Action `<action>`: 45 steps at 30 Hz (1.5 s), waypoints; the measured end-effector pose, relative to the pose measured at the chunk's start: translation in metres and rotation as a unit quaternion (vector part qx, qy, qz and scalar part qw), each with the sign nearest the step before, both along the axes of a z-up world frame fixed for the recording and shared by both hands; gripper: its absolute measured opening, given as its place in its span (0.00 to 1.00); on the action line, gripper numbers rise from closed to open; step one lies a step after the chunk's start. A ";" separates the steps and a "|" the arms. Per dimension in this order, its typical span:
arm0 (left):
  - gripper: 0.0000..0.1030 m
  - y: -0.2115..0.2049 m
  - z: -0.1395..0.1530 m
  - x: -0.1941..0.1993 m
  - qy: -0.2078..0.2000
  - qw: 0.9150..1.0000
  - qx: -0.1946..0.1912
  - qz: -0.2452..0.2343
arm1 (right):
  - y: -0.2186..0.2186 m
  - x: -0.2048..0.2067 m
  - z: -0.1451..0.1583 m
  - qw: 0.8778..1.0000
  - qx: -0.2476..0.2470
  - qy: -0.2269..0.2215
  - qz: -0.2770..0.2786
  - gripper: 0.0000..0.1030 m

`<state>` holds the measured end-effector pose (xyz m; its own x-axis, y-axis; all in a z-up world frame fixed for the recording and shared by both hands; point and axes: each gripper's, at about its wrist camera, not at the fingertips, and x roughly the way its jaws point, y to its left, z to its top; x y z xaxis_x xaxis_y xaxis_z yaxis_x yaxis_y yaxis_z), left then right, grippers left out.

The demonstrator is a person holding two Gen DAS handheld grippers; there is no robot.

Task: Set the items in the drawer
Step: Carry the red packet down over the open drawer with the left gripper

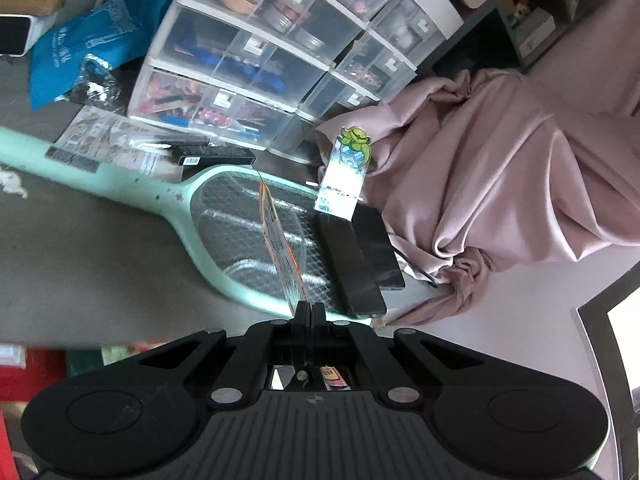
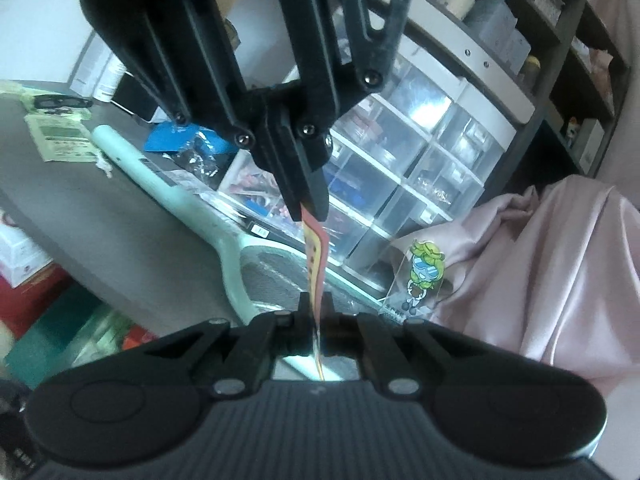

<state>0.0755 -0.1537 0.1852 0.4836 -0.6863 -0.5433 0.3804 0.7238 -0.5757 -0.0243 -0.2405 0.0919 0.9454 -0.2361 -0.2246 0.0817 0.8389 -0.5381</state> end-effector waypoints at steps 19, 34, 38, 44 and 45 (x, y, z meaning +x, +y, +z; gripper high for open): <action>0.00 0.042 -0.036 -0.102 0.001 0.999 -0.010 0.044 | 0.034 -0.086 -0.021 0.999 -0.017 0.017 0.046 0.03; 0.00 0.084 -0.066 -0.141 0.026 0.994 -0.036 0.100 | 0.063 -0.125 -0.040 0.993 -0.048 0.048 0.102 0.03; 0.01 0.092 -0.074 -0.141 0.037 0.992 -0.042 0.112 | 0.069 -0.126 -0.042 0.990 -0.057 0.058 0.119 0.03; 0.01 0.094 -0.082 -0.138 0.049 0.990 -0.046 0.126 | 0.072 -0.124 -0.047 0.986 -0.064 0.075 0.136 0.03; 0.01 0.094 -0.083 -0.137 0.052 0.989 -0.047 0.128 | 0.071 -0.123 -0.048 0.985 -0.064 0.078 0.138 0.03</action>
